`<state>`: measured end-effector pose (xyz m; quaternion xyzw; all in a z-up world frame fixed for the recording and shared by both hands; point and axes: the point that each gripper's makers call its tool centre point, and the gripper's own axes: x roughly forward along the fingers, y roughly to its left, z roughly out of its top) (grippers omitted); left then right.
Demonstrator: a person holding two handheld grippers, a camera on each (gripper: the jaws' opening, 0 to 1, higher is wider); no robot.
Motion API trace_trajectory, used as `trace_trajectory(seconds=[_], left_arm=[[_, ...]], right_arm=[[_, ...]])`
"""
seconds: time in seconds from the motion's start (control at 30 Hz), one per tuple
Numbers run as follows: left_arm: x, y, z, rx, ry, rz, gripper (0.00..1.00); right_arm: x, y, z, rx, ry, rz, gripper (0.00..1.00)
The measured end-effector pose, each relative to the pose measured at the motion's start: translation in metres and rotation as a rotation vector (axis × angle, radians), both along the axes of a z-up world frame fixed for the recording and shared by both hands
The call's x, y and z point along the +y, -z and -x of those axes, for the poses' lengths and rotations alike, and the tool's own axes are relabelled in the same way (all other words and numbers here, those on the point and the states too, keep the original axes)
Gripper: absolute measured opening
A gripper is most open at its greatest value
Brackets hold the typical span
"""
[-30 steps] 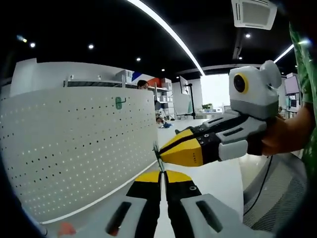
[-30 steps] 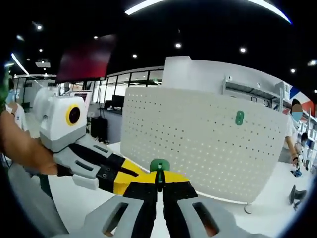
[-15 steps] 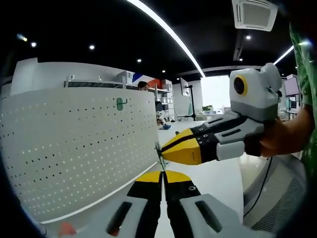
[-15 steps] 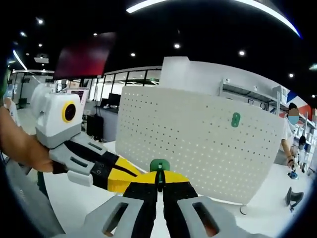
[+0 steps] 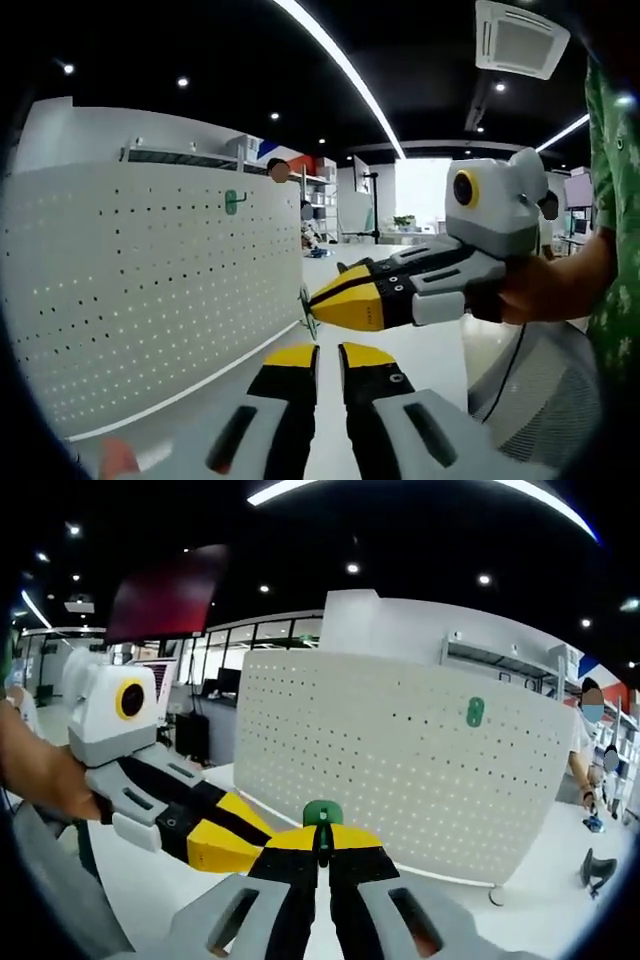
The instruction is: Insert the hook assembly into the mounting plate slot until the hook locks in place.
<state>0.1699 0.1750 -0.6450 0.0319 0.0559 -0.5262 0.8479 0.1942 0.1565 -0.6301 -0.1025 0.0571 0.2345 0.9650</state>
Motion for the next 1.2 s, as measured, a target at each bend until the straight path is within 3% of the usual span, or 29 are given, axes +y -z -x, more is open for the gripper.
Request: trace_trajectory(seconds=[0.7,1.2], left_arm=[[0.003,-0.014,0.030,0.038,0.088,0.034,0.35],[0.013,-0.024,0.042,0.042,0.076,0.061,0.49]], right_arm=[[-0.006,0.004,-0.003,0.022,0.017,-0.046,0.01],[-0.011,0.006,-0.010,0.029,0.047,-0.065,0.01]])
